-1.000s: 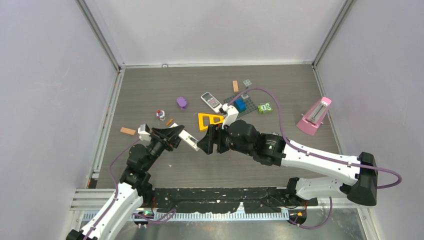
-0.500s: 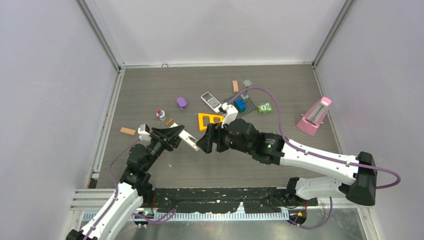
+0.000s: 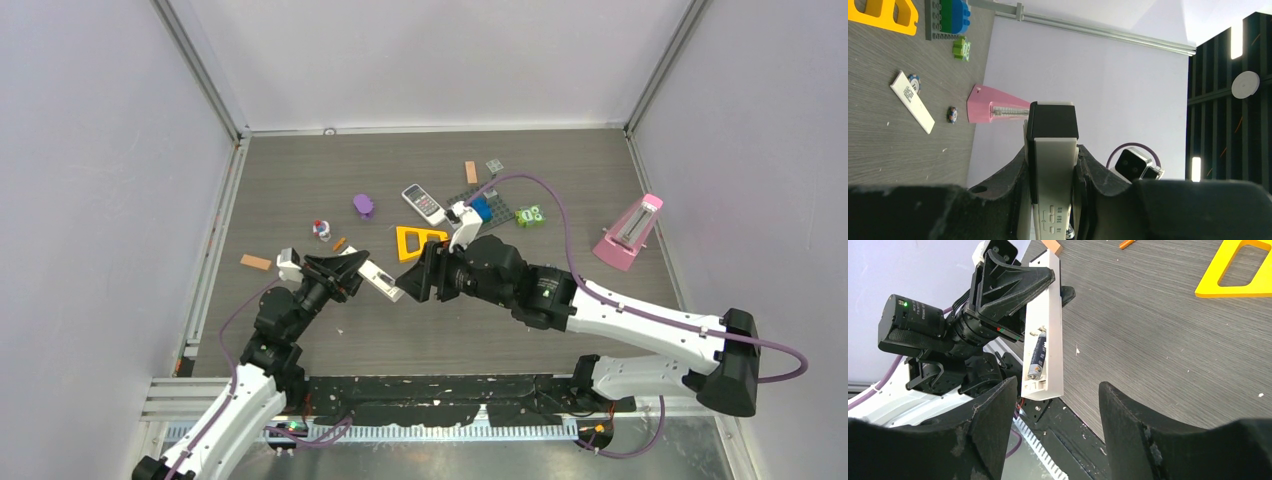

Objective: Load the batteries into the remote control

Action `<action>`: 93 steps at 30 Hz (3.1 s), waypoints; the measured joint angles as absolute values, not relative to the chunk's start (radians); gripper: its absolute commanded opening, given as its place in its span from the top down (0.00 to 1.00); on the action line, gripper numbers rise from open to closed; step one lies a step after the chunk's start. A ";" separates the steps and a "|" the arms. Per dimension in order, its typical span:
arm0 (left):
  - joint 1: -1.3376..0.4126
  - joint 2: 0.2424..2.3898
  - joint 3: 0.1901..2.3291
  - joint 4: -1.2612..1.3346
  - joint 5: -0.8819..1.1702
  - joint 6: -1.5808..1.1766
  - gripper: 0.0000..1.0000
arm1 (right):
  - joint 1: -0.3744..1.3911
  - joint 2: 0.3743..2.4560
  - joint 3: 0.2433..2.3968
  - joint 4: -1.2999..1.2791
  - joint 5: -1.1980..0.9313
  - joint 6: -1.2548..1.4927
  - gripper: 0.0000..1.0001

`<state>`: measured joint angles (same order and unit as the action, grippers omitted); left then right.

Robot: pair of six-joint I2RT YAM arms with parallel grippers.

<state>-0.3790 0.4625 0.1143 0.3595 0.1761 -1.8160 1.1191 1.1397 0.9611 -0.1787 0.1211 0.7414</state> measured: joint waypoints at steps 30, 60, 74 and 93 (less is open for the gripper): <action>-0.376 0.493 0.114 0.414 0.176 -1.739 1.00 | 1.102 1.236 0.999 -0.216 0.079 0.754 0.45; -0.367 0.546 0.120 0.521 0.249 -1.478 1.00 | 1.007 1.290 1.019 -0.308 -0.035 0.889 0.66; -0.375 0.445 0.218 0.412 0.280 -1.319 1.00 | 0.957 1.285 0.996 -0.360 -0.033 0.910 0.40; -0.376 0.299 0.678 -0.389 -0.176 -0.746 1.00 | 0.976 1.808 1.399 -0.378 0.183 0.732 0.46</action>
